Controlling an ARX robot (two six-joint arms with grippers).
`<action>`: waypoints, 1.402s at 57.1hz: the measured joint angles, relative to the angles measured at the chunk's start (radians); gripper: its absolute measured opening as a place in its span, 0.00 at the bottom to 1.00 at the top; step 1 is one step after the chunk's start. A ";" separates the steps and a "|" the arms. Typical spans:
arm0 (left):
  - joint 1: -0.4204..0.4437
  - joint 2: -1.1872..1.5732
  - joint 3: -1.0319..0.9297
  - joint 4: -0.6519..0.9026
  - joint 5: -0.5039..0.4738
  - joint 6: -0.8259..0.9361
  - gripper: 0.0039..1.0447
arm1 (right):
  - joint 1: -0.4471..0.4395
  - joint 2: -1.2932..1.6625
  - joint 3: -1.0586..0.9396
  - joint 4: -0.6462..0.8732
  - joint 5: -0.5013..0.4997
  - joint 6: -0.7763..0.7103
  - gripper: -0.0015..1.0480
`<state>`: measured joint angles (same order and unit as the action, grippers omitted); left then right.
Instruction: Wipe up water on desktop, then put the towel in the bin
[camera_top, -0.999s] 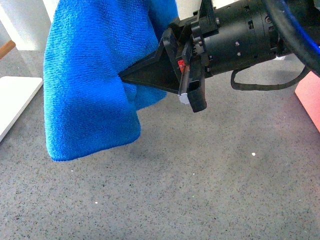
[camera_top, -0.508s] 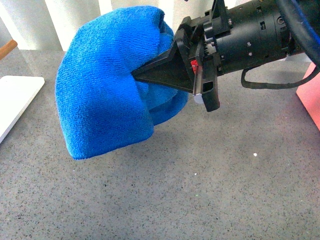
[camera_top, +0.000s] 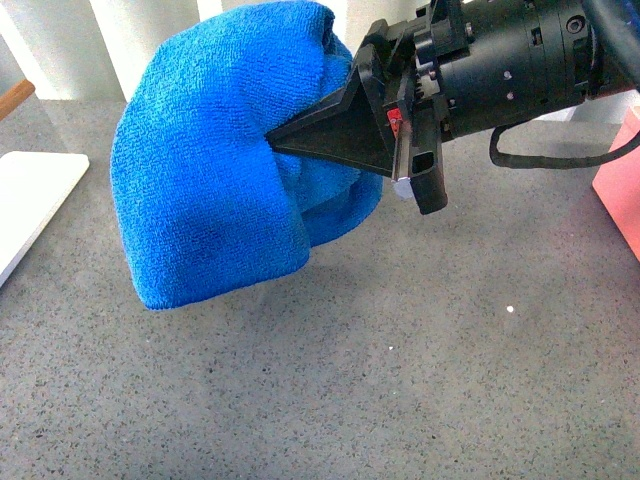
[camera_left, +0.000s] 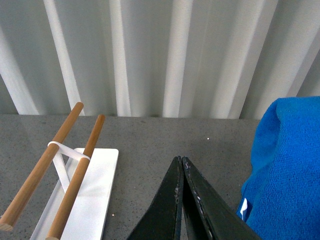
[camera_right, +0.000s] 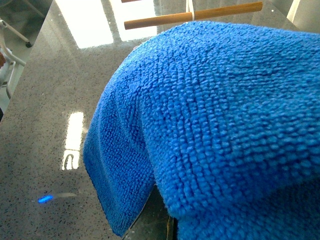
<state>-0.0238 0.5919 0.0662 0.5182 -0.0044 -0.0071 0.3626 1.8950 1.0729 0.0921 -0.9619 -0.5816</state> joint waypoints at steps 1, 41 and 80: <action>0.006 -0.011 -0.003 -0.007 0.001 0.000 0.03 | 0.000 0.000 0.000 0.000 0.000 0.000 0.05; 0.022 -0.261 -0.044 -0.185 0.005 0.001 0.03 | -0.001 -0.006 -0.009 0.013 0.006 -0.006 0.05; 0.022 -0.579 -0.044 -0.512 0.005 0.002 0.03 | -0.011 -0.012 -0.023 0.049 0.024 0.002 0.05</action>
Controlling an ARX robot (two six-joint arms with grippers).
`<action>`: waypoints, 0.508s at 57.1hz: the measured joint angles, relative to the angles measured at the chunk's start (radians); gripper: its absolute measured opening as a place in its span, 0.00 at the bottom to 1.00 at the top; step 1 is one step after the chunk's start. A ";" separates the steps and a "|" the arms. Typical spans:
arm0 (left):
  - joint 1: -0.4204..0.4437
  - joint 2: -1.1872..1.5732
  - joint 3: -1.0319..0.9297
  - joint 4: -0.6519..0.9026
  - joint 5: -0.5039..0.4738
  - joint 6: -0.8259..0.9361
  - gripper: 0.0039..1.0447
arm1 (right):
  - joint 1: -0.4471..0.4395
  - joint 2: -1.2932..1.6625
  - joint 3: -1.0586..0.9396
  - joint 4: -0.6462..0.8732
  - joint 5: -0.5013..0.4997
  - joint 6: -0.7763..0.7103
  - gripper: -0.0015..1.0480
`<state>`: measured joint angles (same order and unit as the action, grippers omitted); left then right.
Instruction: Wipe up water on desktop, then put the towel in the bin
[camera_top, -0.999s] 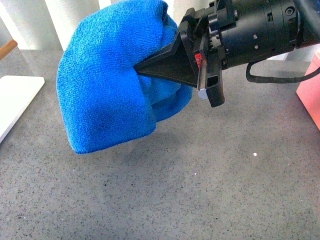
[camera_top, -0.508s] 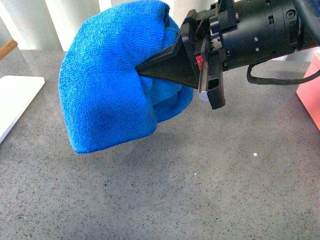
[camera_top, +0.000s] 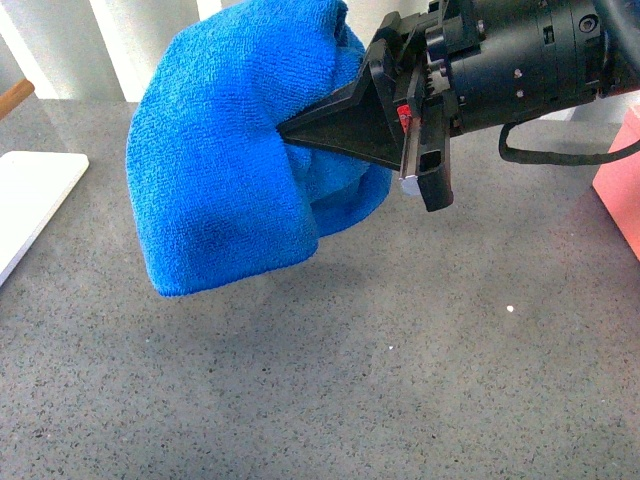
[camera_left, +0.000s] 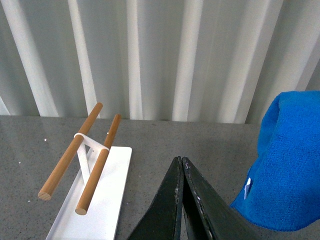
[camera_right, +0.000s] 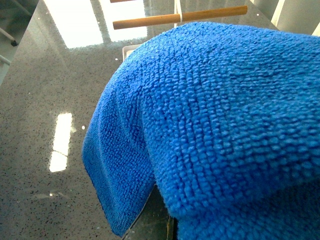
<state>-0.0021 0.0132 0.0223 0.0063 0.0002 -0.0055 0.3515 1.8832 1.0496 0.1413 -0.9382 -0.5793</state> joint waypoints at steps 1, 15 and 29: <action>0.000 -0.006 0.000 0.000 0.000 0.000 0.03 | 0.000 0.000 0.000 0.000 0.002 0.000 0.05; 0.000 -0.009 0.000 -0.006 0.000 -0.002 0.04 | -0.008 -0.006 -0.006 -0.012 0.050 0.006 0.05; 0.000 -0.010 0.000 -0.006 0.000 0.000 0.57 | -0.105 -0.020 -0.047 -0.206 0.524 -0.019 0.05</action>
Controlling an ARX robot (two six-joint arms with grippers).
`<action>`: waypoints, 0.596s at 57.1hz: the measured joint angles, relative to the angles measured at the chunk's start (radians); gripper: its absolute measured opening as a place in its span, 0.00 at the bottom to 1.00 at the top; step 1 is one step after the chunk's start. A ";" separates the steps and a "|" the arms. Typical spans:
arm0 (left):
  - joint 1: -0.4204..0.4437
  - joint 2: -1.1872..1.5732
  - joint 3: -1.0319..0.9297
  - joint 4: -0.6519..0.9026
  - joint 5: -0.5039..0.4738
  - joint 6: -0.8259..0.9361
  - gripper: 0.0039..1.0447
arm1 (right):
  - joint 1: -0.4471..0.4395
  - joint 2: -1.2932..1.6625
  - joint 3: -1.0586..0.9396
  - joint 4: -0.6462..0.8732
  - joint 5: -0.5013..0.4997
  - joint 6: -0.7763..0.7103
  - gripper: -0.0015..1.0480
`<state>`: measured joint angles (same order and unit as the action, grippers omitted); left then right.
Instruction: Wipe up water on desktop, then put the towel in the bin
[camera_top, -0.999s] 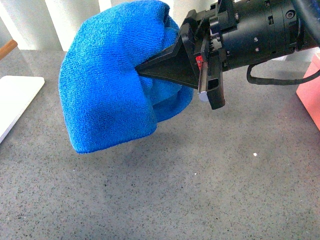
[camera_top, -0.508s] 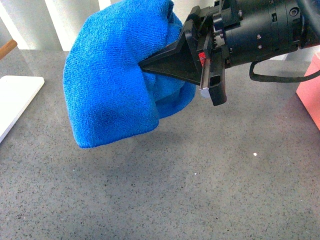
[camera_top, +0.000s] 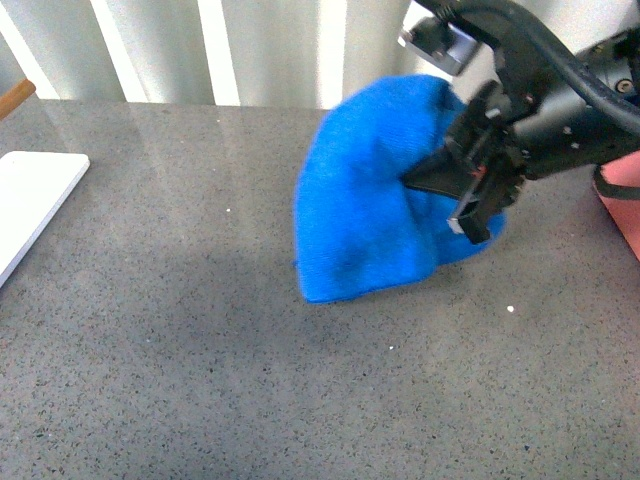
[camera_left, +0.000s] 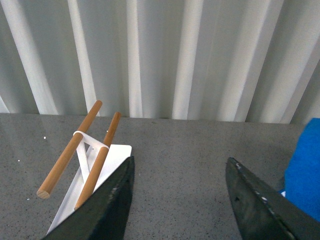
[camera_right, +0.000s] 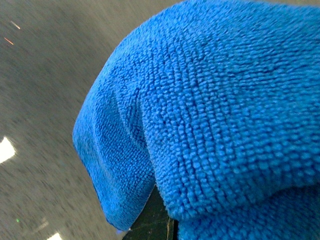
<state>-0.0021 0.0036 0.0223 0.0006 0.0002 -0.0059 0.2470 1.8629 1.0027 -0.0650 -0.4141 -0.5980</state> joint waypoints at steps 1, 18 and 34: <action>0.000 0.000 0.000 0.000 0.000 0.000 0.62 | -0.012 0.000 0.000 -0.044 0.052 -0.002 0.05; 0.000 0.000 0.000 0.000 0.000 0.002 0.94 | -0.075 0.246 0.151 -0.182 0.287 -0.019 0.05; 0.000 -0.001 0.000 0.000 0.000 0.002 0.94 | -0.051 0.456 0.436 -0.186 0.342 -0.003 0.05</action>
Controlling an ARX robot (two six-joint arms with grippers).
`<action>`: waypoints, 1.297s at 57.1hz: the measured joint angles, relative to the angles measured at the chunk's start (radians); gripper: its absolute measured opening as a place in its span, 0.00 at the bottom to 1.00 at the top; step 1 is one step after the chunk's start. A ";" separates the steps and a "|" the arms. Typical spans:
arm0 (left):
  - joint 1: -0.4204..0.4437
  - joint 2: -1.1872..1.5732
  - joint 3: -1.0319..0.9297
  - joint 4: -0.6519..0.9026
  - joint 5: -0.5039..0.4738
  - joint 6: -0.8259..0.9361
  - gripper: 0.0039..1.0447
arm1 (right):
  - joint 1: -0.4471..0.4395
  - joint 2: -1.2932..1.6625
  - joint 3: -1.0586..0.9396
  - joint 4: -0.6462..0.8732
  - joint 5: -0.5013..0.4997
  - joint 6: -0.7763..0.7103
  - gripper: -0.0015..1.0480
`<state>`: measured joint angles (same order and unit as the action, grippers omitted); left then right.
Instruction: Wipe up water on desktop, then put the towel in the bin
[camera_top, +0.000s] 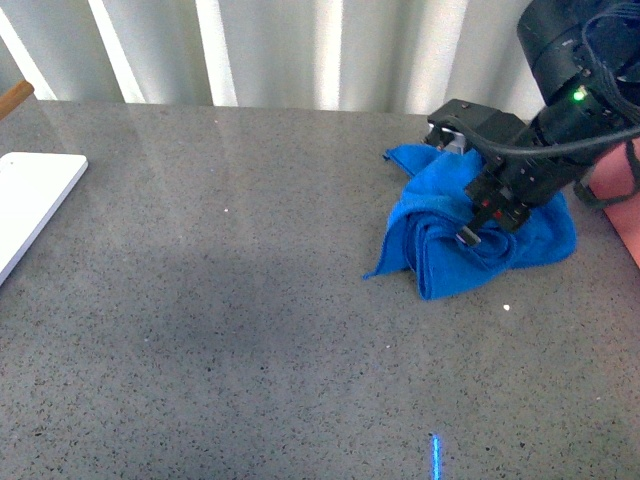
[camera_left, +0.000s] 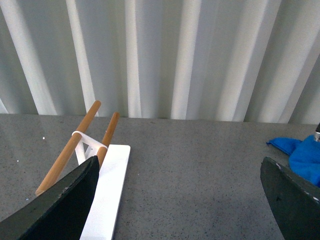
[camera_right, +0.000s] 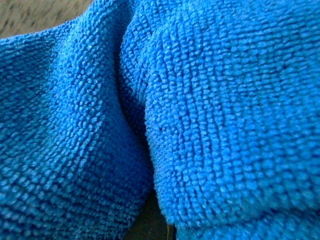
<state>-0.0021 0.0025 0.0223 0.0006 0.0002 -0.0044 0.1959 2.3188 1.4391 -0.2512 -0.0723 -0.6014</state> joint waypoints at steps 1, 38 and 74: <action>0.000 0.000 0.000 0.000 0.000 0.000 0.94 | 0.003 0.006 0.011 0.000 0.002 0.000 0.05; 0.000 0.000 0.000 0.000 0.000 0.000 0.94 | 0.224 0.016 0.056 -0.012 -0.104 0.050 0.05; 0.000 0.000 0.000 0.000 0.000 0.000 0.94 | 0.158 -0.457 -0.048 0.105 0.179 -0.010 0.05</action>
<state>-0.0021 0.0021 0.0223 0.0006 -0.0002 -0.0044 0.3538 1.8614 1.3907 -0.1463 0.1066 -0.6117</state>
